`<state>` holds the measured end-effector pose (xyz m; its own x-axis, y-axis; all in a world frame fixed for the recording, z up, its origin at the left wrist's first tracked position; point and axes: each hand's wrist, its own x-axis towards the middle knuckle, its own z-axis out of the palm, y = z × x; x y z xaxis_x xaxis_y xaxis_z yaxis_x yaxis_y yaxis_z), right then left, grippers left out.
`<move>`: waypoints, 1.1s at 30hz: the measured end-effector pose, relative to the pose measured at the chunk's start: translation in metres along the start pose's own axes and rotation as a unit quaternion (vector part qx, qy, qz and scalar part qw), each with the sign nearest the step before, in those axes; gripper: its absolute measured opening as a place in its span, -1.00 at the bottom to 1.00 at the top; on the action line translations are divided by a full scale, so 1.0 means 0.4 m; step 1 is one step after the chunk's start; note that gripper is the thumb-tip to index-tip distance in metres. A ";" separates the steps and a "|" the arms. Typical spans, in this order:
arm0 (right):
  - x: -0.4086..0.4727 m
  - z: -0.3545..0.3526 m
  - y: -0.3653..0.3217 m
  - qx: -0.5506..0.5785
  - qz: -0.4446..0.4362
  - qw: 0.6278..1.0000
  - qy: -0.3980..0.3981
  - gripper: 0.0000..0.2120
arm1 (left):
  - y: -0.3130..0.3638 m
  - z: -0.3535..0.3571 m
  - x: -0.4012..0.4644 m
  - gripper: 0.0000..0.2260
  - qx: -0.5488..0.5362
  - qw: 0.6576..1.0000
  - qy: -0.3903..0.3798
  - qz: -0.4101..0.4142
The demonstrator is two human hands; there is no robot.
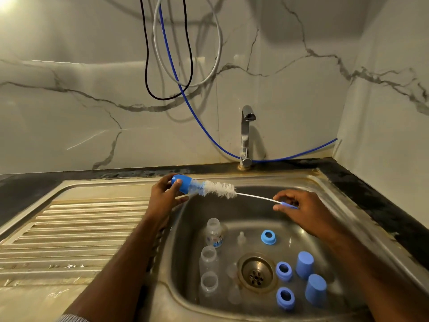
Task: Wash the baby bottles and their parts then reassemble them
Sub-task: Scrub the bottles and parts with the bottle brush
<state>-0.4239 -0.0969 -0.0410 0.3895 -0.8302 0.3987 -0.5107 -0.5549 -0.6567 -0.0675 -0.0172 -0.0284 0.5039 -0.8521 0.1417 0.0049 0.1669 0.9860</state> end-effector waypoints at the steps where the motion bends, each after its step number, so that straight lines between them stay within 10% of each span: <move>1: 0.000 0.003 0.000 -0.011 -0.015 1.000 0.000 -0.74 | 0.003 0.003 -0.001 -0.71 -0.017 1.000 -0.001 -0.004; 8: 0.012 0.017 -0.013 -0.021 -0.032 0.999 0.028 -0.87 | 0.008 -0.015 0.007 -0.70 -0.078 0.997 0.012 0.001; 14: -0.016 0.039 -0.026 0.086 0.077 0.972 -0.203 -0.81 | 0.022 -0.018 0.005 -0.59 -0.249 0.966 -0.021 -0.059; 22: 0.013 0.037 -0.017 -0.050 -0.010 0.999 0.014 -0.85 | 0.029 -0.017 0.004 -0.60 -0.238 0.970 -0.002 -0.042; 28: -0.009 0.049 -0.020 0.178 0.166 0.933 -0.264 -0.51 | 0.010 -0.032 0.016 -0.45 -0.176 0.984 -0.011 -0.012; 33: 0.005 0.051 0.005 0.076 0.076 0.989 -0.097 -0.88 | 0.000 -0.044 0.028 -0.55 -0.159 0.987 -0.001 -0.015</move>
<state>-0.4083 -0.0984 -0.0546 0.4641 -0.8699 0.1668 -0.4592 -0.3973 -0.7946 -0.0465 -0.0180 -0.0281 0.4982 -0.8597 0.1126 0.2910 0.2882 0.9123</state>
